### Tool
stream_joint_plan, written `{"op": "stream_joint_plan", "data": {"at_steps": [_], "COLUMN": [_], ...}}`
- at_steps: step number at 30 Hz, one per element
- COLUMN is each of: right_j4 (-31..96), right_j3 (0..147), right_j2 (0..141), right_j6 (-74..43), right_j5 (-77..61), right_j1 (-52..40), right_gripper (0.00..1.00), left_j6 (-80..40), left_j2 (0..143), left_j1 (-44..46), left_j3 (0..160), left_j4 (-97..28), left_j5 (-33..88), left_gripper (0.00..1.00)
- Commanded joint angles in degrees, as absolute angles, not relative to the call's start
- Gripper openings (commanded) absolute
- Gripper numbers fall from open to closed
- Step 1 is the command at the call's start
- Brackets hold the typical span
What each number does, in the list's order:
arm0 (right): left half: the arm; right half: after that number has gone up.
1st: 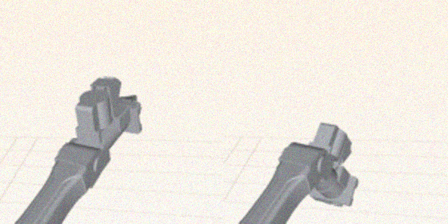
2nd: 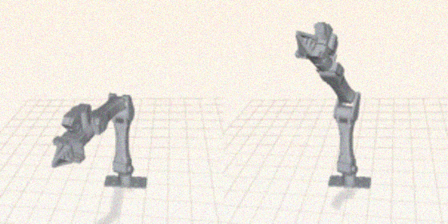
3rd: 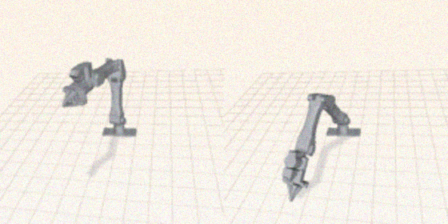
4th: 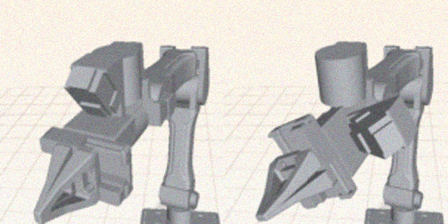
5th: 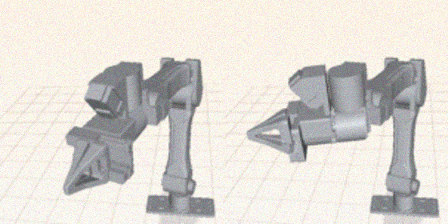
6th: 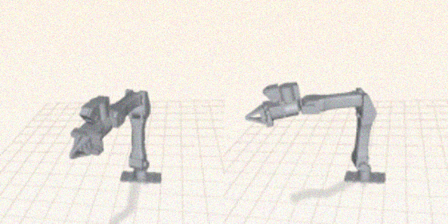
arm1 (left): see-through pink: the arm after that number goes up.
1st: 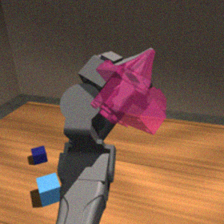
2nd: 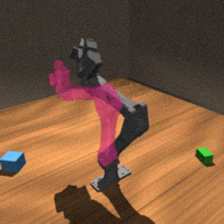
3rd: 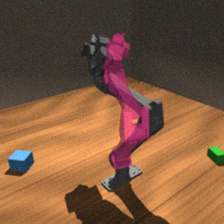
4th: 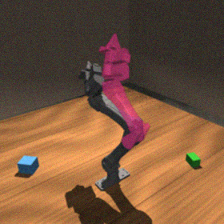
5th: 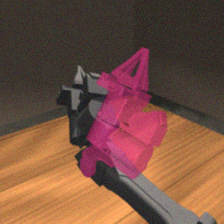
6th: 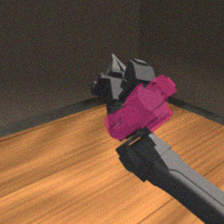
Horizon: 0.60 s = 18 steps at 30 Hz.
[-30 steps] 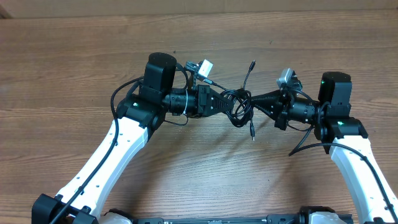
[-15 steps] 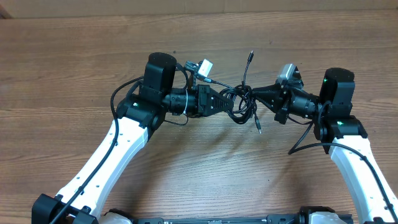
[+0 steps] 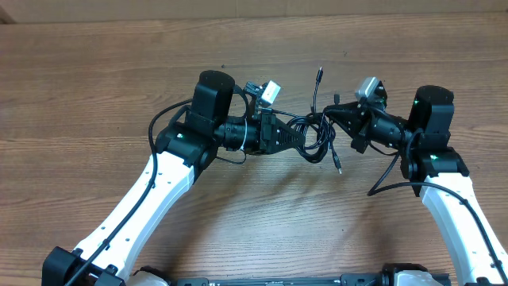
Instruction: Untangle cables
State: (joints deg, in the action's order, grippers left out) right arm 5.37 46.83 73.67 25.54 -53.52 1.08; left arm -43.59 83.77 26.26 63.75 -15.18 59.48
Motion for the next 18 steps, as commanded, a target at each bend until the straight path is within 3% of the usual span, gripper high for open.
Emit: {"op": "stream_joint_plan", "data": {"at_steps": [1,18], "right_j4": [5.0,5.2], "right_j3": [47.6,47.6], "right_j2": [74.1,74.1], "right_j6": [25.4,21.8], "right_j5": [-48.5,-36.2], "right_j1": [1.2,1.2], "right_gripper": [0.04,0.04], "left_j6": [-43.9,-43.9], "left_j2": [82.2,82.2], "left_j1": [27.4,27.4], "left_j3": [64.7,64.7], "left_j4": [-15.1,-15.1], "left_j5": [63.9,63.9], "left_gripper": [0.04,0.04]}}
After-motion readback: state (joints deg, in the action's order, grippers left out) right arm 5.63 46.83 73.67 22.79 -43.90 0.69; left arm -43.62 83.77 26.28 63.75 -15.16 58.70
